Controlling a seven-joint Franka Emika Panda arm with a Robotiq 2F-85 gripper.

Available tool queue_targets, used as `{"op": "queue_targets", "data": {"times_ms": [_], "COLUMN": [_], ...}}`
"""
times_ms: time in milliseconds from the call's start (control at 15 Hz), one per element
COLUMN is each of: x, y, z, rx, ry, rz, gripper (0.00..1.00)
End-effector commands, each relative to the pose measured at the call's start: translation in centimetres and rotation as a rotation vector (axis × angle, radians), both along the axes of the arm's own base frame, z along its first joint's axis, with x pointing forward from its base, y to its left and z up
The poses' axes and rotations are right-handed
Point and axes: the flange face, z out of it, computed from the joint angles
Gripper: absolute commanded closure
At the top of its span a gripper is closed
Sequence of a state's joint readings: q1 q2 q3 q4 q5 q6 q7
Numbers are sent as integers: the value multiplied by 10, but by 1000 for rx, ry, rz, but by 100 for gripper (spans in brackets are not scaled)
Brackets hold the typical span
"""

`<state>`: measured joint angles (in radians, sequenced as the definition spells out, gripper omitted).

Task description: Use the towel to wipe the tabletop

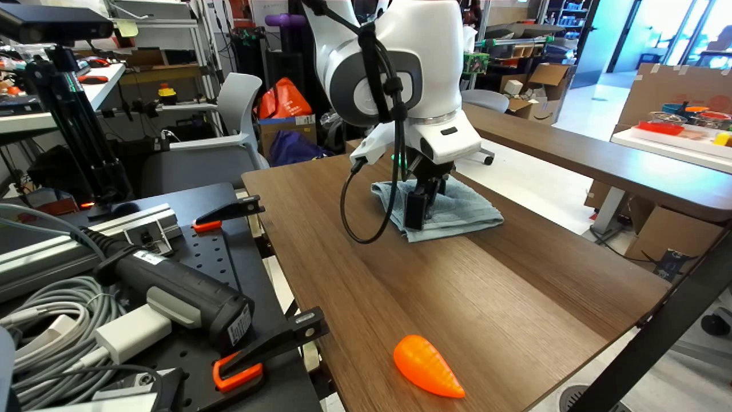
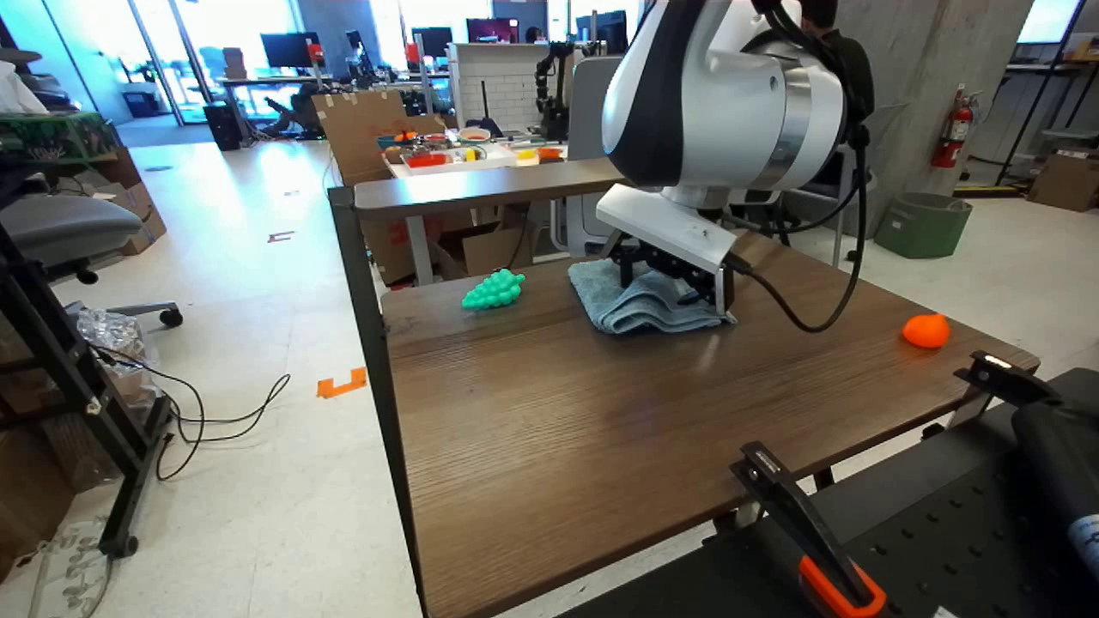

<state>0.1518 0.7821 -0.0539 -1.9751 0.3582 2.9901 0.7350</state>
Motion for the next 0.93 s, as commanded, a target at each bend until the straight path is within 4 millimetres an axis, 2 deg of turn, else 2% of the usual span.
{"op": "queue_targets", "data": {"times_ms": [0, 200, 333, 533, 600, 733, 867], "x": [0, 5, 19, 55, 67, 85, 91], "y": [-1, -4, -24, -78, -105, -150, -188], "z": [0, 0, 10, 33, 37, 37, 27], "rx": [1, -28, -76, -119, -129, -137, -136], "ry": [0, 12, 13, -19, -14, 15, 69], "rz": [0, -20, -57, -191, -259, -378, -494], "gripper": [0, 0, 0, 0, 0, 0, 0]}}
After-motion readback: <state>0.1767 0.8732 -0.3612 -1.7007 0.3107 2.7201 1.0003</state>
